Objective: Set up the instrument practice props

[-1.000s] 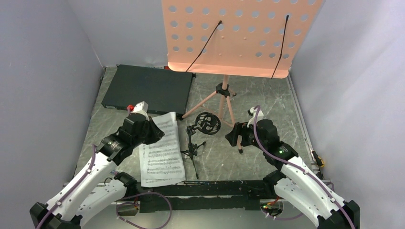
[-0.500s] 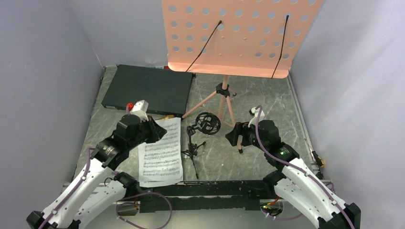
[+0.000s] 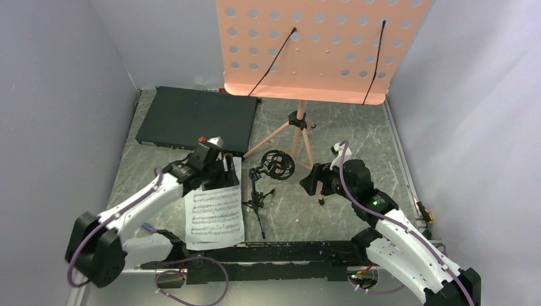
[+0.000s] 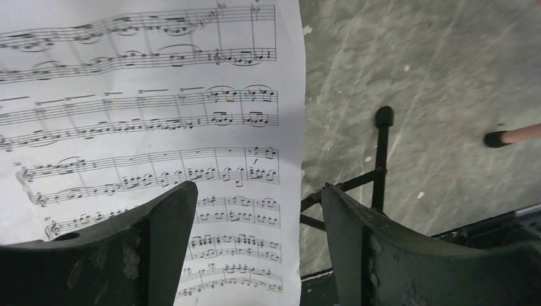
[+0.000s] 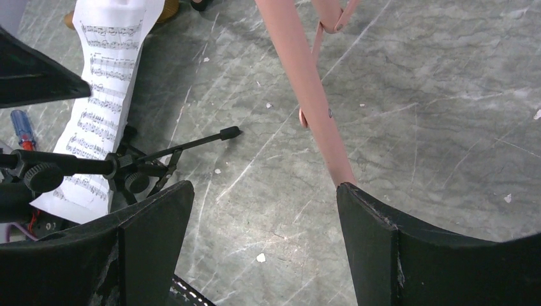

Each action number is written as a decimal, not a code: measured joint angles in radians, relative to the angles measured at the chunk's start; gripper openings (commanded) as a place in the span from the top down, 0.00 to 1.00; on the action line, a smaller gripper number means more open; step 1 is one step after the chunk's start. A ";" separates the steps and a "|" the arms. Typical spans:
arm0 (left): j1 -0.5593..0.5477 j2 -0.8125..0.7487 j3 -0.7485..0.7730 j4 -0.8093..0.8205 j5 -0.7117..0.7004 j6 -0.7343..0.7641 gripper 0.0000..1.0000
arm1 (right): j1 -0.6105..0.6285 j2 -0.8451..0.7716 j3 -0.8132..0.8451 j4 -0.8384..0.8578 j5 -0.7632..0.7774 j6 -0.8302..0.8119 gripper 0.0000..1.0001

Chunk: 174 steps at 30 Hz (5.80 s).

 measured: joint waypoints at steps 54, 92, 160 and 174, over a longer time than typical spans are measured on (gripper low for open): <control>-0.161 -0.438 0.476 0.002 0.120 0.219 0.97 | 0.000 -0.155 0.195 -0.069 -0.060 0.084 0.01; -0.407 0.142 0.681 0.168 0.351 0.068 0.97 | 0.000 -0.081 0.225 0.443 -0.527 0.485 0.02; -0.422 -0.298 0.394 0.233 0.289 0.278 0.15 | 0.020 -0.214 0.356 0.503 -0.312 0.572 1.00; -0.423 -0.171 0.268 0.592 0.447 0.207 0.39 | 0.020 -0.193 0.372 0.628 -0.272 0.636 1.00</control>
